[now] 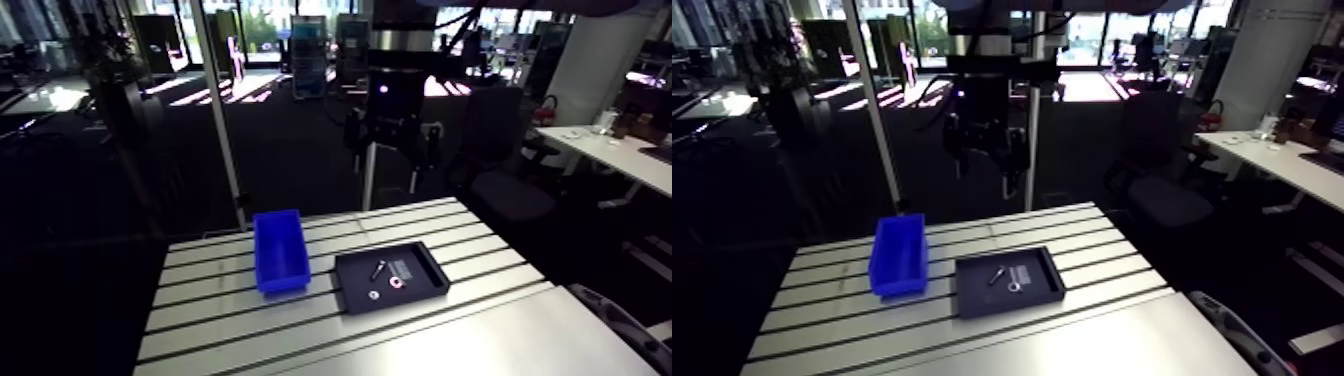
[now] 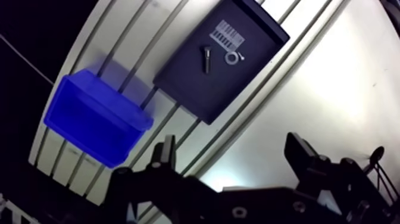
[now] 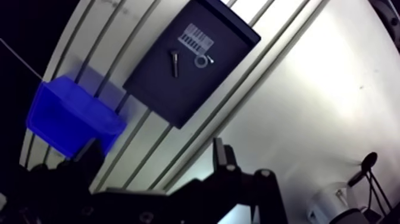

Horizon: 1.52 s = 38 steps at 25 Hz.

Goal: Pick up the M10 bolt from the tray and put it into the blue bin.

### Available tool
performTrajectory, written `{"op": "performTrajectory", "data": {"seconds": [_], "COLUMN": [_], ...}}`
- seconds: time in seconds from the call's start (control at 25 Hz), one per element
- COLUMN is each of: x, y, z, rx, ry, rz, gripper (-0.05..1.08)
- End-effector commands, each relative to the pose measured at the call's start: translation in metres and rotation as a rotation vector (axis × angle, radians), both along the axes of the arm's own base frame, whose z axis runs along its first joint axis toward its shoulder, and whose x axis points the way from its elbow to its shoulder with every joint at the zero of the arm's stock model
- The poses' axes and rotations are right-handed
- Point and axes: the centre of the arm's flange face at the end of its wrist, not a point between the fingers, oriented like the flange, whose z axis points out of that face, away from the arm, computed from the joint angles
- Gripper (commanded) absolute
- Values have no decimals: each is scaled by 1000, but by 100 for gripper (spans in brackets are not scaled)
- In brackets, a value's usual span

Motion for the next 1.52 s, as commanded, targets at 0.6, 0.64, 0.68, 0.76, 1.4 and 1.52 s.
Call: {"op": "performTrajectory", "data": {"seconds": [0.6, 0.64, 0.68, 0.76, 1.4, 1.52], "x": [-10, -11, -12, -13, -25, -21], "y": [2, 3, 3, 3, 8, 10], "z": [-104, -106, -107, -110, -155, -161], "rx": [-9, -9, -8, -9, -12, -8], "ry": [-22, -22, -19, -22, -45, -45], "rz": [-47, -47, -47, -46, -49, -51], "gripper": [29, 29, 31, 34, 43, 45]}}
